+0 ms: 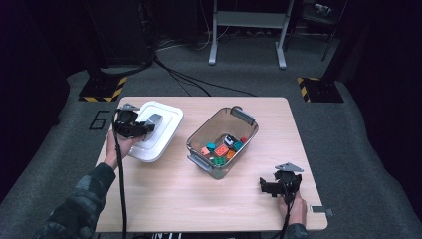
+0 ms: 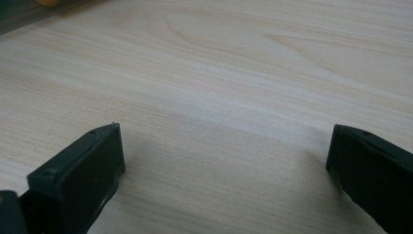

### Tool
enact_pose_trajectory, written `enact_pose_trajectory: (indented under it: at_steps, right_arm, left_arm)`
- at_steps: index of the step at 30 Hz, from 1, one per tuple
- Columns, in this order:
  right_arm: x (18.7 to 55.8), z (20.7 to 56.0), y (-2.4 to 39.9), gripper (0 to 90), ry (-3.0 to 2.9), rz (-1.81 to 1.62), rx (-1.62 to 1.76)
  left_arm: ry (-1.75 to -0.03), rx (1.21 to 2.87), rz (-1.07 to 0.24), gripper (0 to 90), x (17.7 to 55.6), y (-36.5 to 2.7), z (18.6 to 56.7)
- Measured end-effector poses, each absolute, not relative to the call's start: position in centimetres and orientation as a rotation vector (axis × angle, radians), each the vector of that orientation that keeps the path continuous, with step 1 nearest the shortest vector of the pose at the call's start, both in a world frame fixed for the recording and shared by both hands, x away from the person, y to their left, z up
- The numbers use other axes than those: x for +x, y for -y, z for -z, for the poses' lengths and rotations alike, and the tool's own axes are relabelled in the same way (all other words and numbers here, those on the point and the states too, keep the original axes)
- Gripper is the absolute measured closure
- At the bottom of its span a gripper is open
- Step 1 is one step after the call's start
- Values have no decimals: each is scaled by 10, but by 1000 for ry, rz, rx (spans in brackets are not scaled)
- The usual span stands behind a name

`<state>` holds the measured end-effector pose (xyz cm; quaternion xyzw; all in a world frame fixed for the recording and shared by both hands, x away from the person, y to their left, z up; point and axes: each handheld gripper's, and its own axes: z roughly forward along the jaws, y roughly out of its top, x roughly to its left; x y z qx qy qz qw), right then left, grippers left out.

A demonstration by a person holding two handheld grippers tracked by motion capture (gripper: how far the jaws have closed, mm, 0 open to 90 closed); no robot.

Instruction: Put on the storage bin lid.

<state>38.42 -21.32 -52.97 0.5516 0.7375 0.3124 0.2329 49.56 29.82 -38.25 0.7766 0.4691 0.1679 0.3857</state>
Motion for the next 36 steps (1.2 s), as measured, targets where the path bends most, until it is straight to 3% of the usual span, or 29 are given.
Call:
enact_pose_trajectory:
  at_steps: [20, 36]
  right_arm:
    - [384, 530, 213, 0, -2026, -858, 1516]
    - [384, 530, 213, 0, -2021, -862, 1520]
  left_arm:
    - [-1066, 1989, -428, 680, 493, -268, 311]
    - [-913, 2046, -396, 679, 482, -208, 285]
